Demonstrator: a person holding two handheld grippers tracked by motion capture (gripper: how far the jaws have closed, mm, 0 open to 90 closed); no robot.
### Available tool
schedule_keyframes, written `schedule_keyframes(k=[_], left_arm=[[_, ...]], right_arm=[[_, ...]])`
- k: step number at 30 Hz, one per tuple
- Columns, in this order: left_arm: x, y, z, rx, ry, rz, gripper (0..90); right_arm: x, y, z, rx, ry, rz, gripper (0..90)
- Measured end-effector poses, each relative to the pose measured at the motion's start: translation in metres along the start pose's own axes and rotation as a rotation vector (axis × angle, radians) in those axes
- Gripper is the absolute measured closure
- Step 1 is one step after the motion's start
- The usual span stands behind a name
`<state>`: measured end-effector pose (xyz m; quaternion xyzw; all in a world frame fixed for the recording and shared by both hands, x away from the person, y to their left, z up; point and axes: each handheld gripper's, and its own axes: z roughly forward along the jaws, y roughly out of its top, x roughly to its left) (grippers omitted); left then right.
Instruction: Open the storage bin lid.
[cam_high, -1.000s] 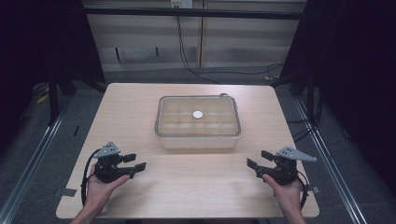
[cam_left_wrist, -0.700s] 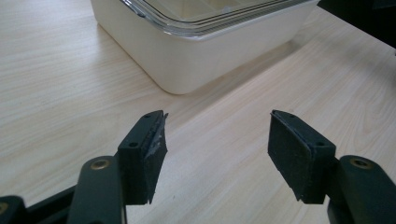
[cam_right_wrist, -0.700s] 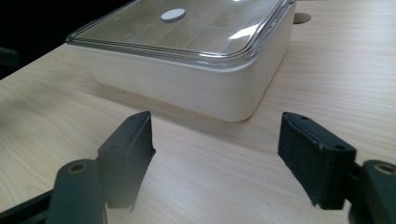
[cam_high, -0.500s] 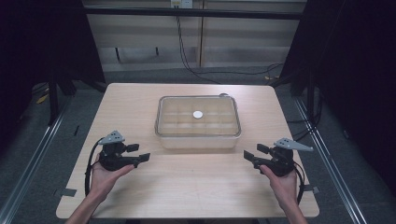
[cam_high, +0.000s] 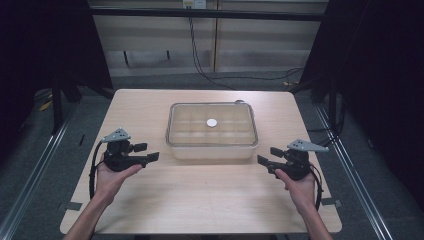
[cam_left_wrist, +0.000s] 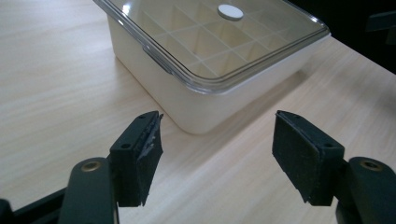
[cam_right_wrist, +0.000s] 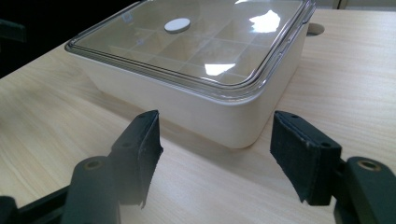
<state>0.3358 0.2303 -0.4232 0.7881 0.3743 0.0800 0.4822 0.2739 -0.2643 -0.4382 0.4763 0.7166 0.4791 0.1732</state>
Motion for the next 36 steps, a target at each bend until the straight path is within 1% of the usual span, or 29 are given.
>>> schedule_keyframes(k=[2, 4, 6, 7, 10, 12, 13, 14, 15, 16, 17, 18, 19, 21, 22, 23, 24, 25, 26, 27, 28, 29, 30, 31, 32, 33, 34, 36], left_arm=[[0.0, 0.001, 0.001, -0.003, 0.003, 0.002, 33.3], [0.0, 0.003, 0.008, 0.013, 0.016, 0.009, 33.0], [0.002, 0.005, 0.014, 0.022, 0.012, 0.012, 32.8], [0.002, 0.007, 0.016, 0.026, 0.016, 0.02, 32.3], [0.004, 0.01, 0.02, 0.016, 0.023, 0.026, 32.3], [0.005, 0.012, 0.023, 0.016, 0.03, 0.022, 31.8], [0.006, 0.012, 0.023, 0.017, 0.027, 0.014, 31.8], [0.006, 0.013, 0.024, 0.02, 0.02, 0.014, 31.4], [0.005, 0.013, 0.027, 0.025, 0.023, 0.024, 31.1], [0.004, 0.012, 0.028, 0.031, 0.029, 0.026, 31.1], [0.003, 0.01, 0.031, 0.039, 0.03, 0.029, 30.9], [0.003, 0.01, 0.032, 0.047, 0.026, 0.033, 30.8], [0.004, 0.009, 0.034, 0.053, 0.025, 0.033, 30.7], [0.005, 0.011, 0.036, 0.045, 0.026, 0.026, 29.6], [0.006, 0.012, 0.037, 0.048, 0.031, 0.031, 29.5], [0.008, 0.014, 0.038, 0.044, 0.035, 0.024, 28.6], [0.01, 0.015, 0.04, 0.044, 0.036, 0.017, 26.0], [0.011, 0.017, 0.041, 0.047, 0.043, 0.017, 23.4], [0.012, 0.018, 0.044, 0.054, 0.058, 0.019, 22.8], [0.014, 0.019, 0.047, 0.063, 0.058, 0.025, 22.9], [0.014, 0.02, 0.049, 0.061, 0.056, 0.018, 22.9], [0.015, 0.021, 0.052, 0.069, 0.05, 0.019, 22.8], [0.016, 0.023, 0.053, 0.082, 0.05, 0.031, 22.8], [0.016, 0.024, 0.055, 0.073, 0.047, 0.026, 22.6], [0.018, 0.026, 0.056, 0.079, 0.045, 0.031, 22.6], [0.018, 0.028, 0.057, 0.072, 0.043, 0.018, 22.2], [0.02, 0.03, 0.058, 0.073, 0.038, 0.02, 22.2], [0.022, 0.035, 0.059, 0.081, 0.041, 0.024, 22.2]], right_arm=[[-0.002, 0.002, 0.002, 0.01, 0.008, 0.009, 33.3], [-0.004, 0.005, 0.004, 0.014, 0.027, 0.029, 32.1], [-0.005, 0.006, 0.005, 0.014, 0.027, 0.023, 31.4], [-0.006, 0.008, 0.005, 0.013, 0.017, 0.021, 29.7], [-0.009, 0.013, 0.008, 0.016, 0.015, 0.023, 28.8], [-0.012, 0.017, 0.014, 0.021, 0.019, 0.025, 27.8], [-0.012, 0.017, 0.014, 0.021, 0.019, 0.025, 27.8], [-0.013, 0.018, 0.016, 0.028, 0.019, 0.02, 27.6], [-0.014, 0.019, 0.018, 0.034, 0.029, 0.021, 27.1], [-0.016, 0.021, 0.022, 0.034, 0.031, 0.021, 27.0], [-0.016, 0.022, 0.024, 0.039, 0.022, 0.017, 27.0], [-0.017, 0.023, 0.028, 0.049, 0.025, 0.017, 26.9], [-0.018, 0.024, 0.03, 0.048, 0.027, 0.015, 26.7], [-0.019, 0.027, 0.033, 0.055, 0.023, 0.011, 26.0], [-0.02, 0.028, 0.035, 0.054, 0.022, 0.01, 25.6], [-0.021, 0.029, 0.037, 0.052, 0.017, 0.017, 25.5], [-0.023, 0.029, 0.039, 0.054, 0.015, 0.021, 24.6], [-0.024, 0.029, 0.041, 0.059, 0.015, 0.022, 23.6], [-0.025, 0.03, 0.043, 0.063, 0.014, 0.025, 23.1], [-0.026, 0.031, 0.045, 0.068, 0.016, 0.033, 22.8], [-0.027, 0.032, 0.047, 0.069, 0.016, 0.034, 22.9], [-0.027, 0.033, 0.048, 0.068, 0.02, 0.032, 22.9], [-0.027, 0.035, 0.05, 0.072, 0.022, 0.02, 22.8], [-0.028, 0.037, 0.051, 0.073, 0.027, 0.02, 22.7], [-0.028, 0.039, 0.053, 0.075, 0.027, 0.024, 22.3], [-0.029, 0.043, 0.055, 0.087, 0.02, 0.019, 22.0], [-0.029, 0.045, 0.057, 0.089, 0.023, 0.02, 22.0], [-0.029, 0.047, 0.058, 0.085, 0.024, 0.018, 22.0]])
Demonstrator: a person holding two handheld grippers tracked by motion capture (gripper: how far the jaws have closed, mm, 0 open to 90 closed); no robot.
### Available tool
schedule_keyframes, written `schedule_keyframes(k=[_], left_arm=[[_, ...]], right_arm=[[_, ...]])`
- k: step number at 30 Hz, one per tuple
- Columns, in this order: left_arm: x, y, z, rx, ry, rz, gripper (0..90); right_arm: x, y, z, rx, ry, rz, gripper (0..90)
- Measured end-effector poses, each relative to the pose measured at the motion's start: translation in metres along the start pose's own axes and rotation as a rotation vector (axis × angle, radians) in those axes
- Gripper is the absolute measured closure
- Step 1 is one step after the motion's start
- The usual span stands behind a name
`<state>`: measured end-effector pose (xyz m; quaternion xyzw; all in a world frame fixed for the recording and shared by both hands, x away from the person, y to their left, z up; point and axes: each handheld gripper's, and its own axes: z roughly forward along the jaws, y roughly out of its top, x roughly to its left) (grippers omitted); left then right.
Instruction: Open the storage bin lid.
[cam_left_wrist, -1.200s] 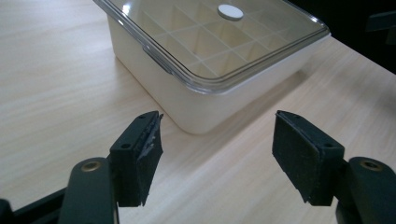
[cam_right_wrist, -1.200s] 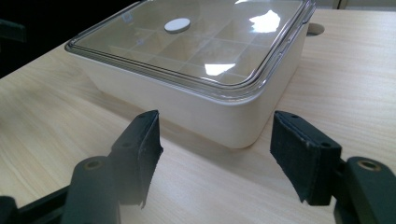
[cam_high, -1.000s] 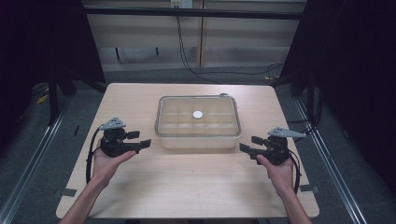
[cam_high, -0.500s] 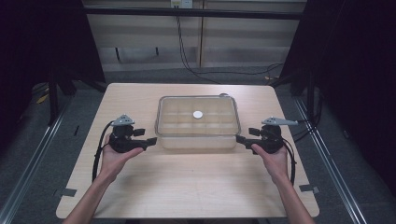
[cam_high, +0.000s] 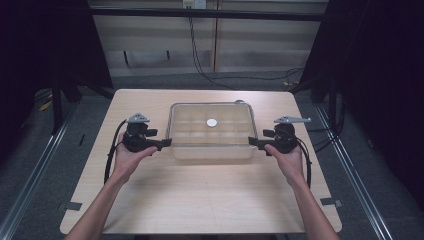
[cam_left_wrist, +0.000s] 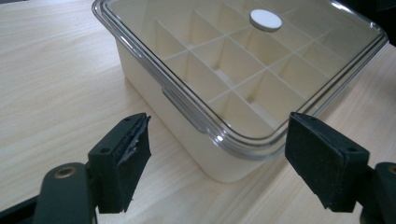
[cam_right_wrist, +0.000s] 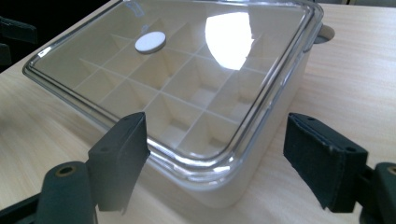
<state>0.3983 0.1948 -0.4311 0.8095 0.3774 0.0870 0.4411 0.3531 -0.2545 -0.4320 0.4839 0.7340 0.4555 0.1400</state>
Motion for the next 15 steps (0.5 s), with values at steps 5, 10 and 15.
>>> schedule_keyframes(k=[5, 10, 15], left_arm=[[0.009, 0.009, 0.008, 0.02, 0.005, -0.021, 21.8], [0.011, 0.008, 0.021, 0.032, 0.002, -0.035, 21.7], [0.009, 0.008, 0.025, 0.023, -0.009, -0.027, 22.4]], right_arm=[[-0.004, 0.008, 0.011, 0.034, -0.017, -0.018, 21.1], [-0.004, 0.015, 0.019, 0.014, 0.014, 0.021, 20.2], [-0.005, 0.017, 0.025, 0.04, -0.002, 0.008, 19.4]])
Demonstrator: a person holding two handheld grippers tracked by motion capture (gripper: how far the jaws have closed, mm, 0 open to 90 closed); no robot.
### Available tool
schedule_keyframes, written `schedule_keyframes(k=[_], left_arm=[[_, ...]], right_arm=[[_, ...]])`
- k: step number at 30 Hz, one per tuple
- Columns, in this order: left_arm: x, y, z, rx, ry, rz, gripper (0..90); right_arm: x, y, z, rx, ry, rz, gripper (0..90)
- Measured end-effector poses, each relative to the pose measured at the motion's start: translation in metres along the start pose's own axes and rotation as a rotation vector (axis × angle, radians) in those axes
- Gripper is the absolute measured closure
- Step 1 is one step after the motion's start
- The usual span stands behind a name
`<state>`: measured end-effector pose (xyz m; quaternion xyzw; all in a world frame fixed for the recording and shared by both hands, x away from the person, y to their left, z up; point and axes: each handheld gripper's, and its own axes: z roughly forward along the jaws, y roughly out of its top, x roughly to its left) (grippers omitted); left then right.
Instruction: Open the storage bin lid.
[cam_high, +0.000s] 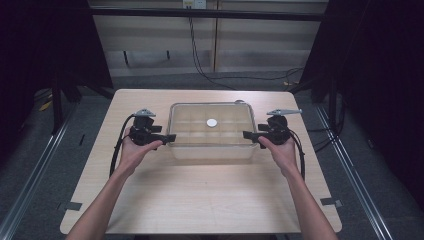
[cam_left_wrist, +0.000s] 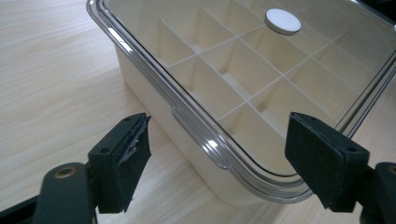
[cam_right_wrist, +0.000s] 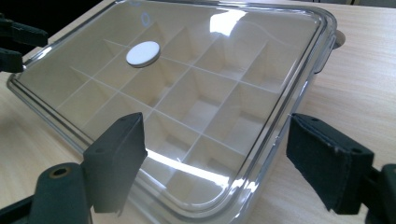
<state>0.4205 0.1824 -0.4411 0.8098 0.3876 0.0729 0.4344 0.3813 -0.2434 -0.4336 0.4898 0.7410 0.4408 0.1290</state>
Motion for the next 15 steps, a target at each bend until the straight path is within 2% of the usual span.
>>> schedule_keyframes(k=[5, 7, 9, 10, 12, 15], left_arm=[[0.001, 0.002, 0.006, 0.016, -0.01, -0.011, 21.9], [-0.001, 0.002, 0.006, 0.006, 0.004, -0.011, 23.9], [-0.002, 0.003, 0.009, 0.022, -0.043, -0.004, 25.1], [-0.003, 0.004, 0.01, 0.029, -0.045, 0.0, 25.1], [-0.006, 0.005, 0.011, 0.027, -0.025, 0.011, 23.5], [-0.008, 0.007, 0.01, 0.035, -0.017, 0.034, 23.9]], right_arm=[[-0.007, -0.004, 0.009, 0.022, -0.007, 0.02, 18.4], [-0.006, -0.004, 0.011, 0.024, 0.022, 0.035, 18.5], [-0.002, -0.003, 0.014, 0.026, 0.006, 0.026, 17.0], [-0.002, -0.003, 0.014, 0.026, 0.006, 0.026, 17.0], [-0.004, -0.003, 0.015, 0.021, 0.011, 0.035, 17.1], [-0.005, -0.004, 0.016, 0.024, 0.009, 0.032, 16.4]])
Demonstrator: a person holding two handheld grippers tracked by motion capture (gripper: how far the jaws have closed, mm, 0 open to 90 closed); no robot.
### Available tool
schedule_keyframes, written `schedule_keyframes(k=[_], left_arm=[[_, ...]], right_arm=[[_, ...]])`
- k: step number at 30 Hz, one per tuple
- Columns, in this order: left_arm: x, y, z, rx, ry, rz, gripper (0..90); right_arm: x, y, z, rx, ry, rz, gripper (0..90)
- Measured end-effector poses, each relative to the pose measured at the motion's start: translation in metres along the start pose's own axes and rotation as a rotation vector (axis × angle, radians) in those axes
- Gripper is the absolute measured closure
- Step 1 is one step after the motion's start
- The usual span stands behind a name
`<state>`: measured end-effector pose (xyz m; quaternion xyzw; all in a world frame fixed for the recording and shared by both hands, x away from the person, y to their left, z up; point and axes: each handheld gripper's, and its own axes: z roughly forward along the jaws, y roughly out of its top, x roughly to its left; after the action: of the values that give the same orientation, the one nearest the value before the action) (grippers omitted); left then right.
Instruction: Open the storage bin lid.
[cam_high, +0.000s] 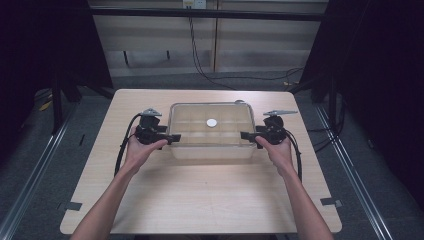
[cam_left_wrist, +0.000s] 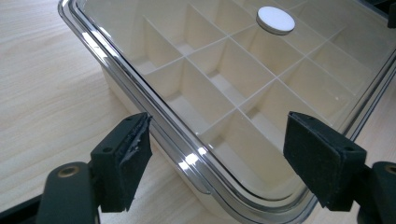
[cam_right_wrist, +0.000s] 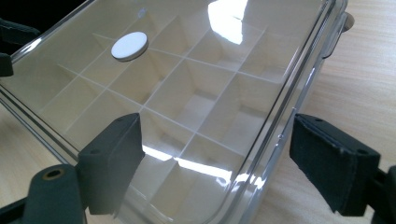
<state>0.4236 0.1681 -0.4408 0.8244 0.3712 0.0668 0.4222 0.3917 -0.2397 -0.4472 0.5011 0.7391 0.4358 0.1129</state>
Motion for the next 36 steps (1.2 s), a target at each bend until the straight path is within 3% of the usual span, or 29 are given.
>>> schedule_keyframes(k=[4, 13, 16, 25, 29, 30, 33, 36], left_arm=[[0.004, 0.001, 0.0, 0.002, -0.021, -0.005, 26.7], [0.007, 0.002, 0.01, 0.01, -0.051, -0.046, 15.2], [0.01, 0.001, 0.014, 0.012, -0.1, -0.077, 16.1], [0.008, 0.002, 0.015, 0.009, -0.095, -0.061, 16.7], [0.007, -0.004, 0.016, -0.041, -0.086, -0.077, 16.8], [0.009, -0.004, 0.016, -0.034, -0.101, -0.089, 17.1], [0.008, -0.003, 0.016, -0.033, -0.093, -0.085, 18.0], [0.007, -0.003, 0.015, -0.032, -0.09, -0.084, 18.0]], right_arm=[[-0.003, -0.001, 0.004, 0.007, -0.005, 0.01, 16.0], [-0.006, -0.001, 0.012, 0.013, 0.011, 0.035, 13.6], [-0.006, 0.0, 0.014, 0.01, 0.007, 0.03, 12.6], [-0.007, -0.002, 0.02, -0.013, 0.012, 0.049, 8.6], [-0.006, -0.003, 0.021, -0.029, 0.006, 0.064, 8.2], [-0.006, -0.004, 0.021, -0.031, 0.004, 0.062, 8.2], [-0.004, -0.003, 0.021, -0.036, -0.011, 0.035, 8.4], [-0.002, -0.003, 0.021, -0.04, -0.025, 0.038, 8.3]])
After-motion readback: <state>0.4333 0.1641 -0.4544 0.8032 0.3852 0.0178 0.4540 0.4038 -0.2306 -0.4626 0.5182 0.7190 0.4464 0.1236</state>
